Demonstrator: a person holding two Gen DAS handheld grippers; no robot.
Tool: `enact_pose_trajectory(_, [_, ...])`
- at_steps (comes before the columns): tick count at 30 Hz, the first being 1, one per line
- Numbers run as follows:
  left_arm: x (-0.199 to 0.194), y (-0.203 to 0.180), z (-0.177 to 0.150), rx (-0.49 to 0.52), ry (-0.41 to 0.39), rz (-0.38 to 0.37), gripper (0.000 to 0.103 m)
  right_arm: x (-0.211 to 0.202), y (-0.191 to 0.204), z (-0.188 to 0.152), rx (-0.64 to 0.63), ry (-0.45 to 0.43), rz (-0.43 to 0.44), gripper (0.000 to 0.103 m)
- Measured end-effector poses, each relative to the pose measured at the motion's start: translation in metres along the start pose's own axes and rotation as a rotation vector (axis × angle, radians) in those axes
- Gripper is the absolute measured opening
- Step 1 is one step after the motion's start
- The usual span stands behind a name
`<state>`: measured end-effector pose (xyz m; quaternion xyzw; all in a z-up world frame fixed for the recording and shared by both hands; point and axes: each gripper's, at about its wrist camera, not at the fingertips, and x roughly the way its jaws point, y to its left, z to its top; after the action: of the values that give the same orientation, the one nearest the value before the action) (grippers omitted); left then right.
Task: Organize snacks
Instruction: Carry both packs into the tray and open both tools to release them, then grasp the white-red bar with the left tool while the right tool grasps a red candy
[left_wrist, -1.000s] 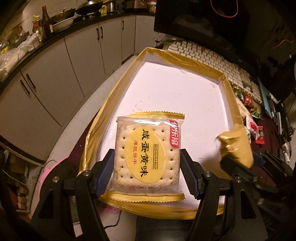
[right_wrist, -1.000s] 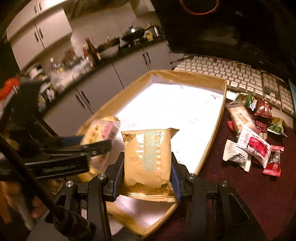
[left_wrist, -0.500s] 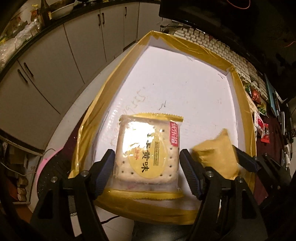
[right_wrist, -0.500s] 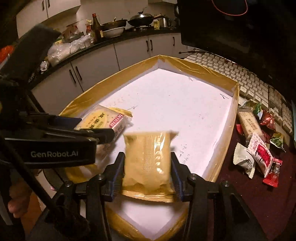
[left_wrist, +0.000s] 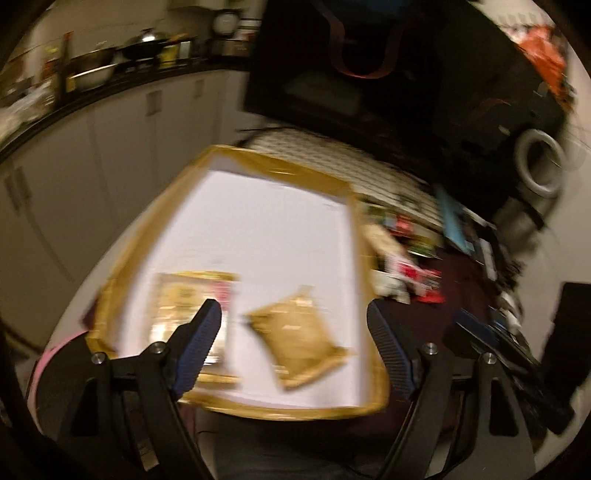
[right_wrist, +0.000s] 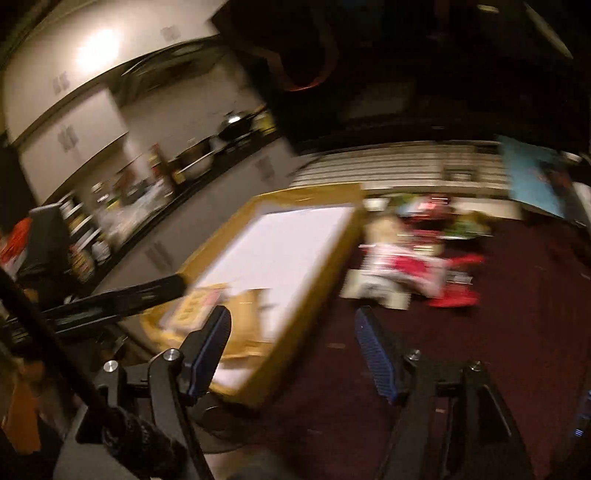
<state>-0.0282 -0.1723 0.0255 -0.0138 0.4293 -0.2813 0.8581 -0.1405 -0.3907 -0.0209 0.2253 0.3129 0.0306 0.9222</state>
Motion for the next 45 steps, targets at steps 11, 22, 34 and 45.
enact_pose_trajectory(11, [0.030,-0.063,-0.003,0.103,0.075,-0.049,0.081,-0.002,-0.079,0.013,0.234,0.016,-0.108,0.056])
enact_pose_trajectory(22, [0.026,-0.066,-0.008,0.116,0.083,-0.056,0.081,0.054,-0.101,0.039,0.315,0.154,-0.131,0.034])
enact_pose_trajectory(34, [0.029,-0.072,0.000,0.145,0.098,-0.072,0.081,0.068,-0.086,0.025,0.198,0.154,-0.187,0.024])
enact_pose_trajectory(45, [0.070,-0.126,0.021,0.426,0.197,-0.059,0.081,0.020,-0.102,0.002,0.255,0.045,-0.151,0.017])
